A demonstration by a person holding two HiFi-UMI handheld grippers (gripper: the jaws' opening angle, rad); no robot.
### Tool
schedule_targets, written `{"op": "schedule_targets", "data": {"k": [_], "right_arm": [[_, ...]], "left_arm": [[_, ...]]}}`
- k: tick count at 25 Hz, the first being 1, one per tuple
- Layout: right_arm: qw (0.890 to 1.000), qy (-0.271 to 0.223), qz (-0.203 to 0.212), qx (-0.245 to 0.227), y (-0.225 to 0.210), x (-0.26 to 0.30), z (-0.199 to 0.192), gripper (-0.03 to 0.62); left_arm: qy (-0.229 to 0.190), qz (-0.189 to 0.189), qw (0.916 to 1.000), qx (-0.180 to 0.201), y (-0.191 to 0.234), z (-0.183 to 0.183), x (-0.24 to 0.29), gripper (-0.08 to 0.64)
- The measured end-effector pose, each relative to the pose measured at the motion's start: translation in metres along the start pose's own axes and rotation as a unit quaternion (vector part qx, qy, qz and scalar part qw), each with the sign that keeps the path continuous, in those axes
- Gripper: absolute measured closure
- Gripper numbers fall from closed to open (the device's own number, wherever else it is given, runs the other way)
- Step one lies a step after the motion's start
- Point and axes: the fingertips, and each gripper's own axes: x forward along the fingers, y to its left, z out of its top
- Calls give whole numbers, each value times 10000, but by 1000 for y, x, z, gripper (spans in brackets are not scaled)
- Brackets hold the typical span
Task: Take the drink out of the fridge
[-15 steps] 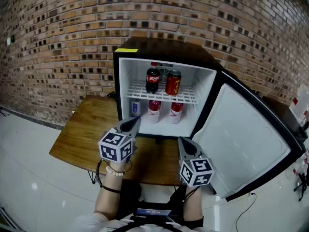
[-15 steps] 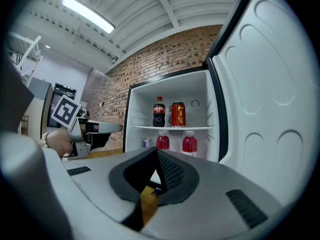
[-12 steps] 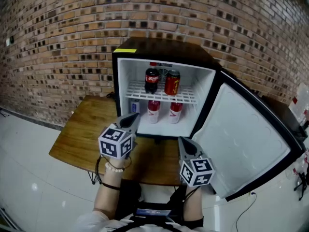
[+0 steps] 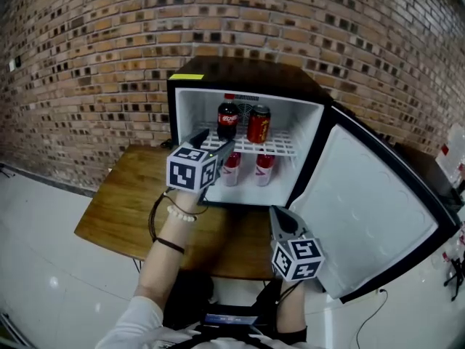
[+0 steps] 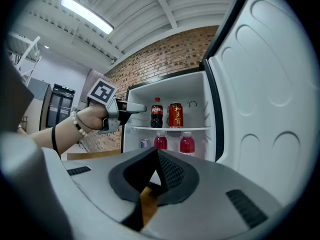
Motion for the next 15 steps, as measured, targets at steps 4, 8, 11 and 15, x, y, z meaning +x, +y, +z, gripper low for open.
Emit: {"op": "schedule_targets", "data": {"k": [4, 8, 11, 15], "right_arm": [[10000, 0, -35, 8, -4, -1, 1, 577], [10000, -5, -83, 20, -8, -2, 0, 577], [9999, -17, -98, 39, -11, -2, 1, 577], [9999, -15, -114, 45, -14, -2, -1, 577]], "left_arm": [[170, 101, 9998, -21, 14, 13, 34, 159], [333, 160, 9993, 23, 26, 18, 61, 140], [478, 243, 9985, 55, 36, 17, 79, 138], [599, 257, 9979, 12, 45, 14, 96, 140]]}}
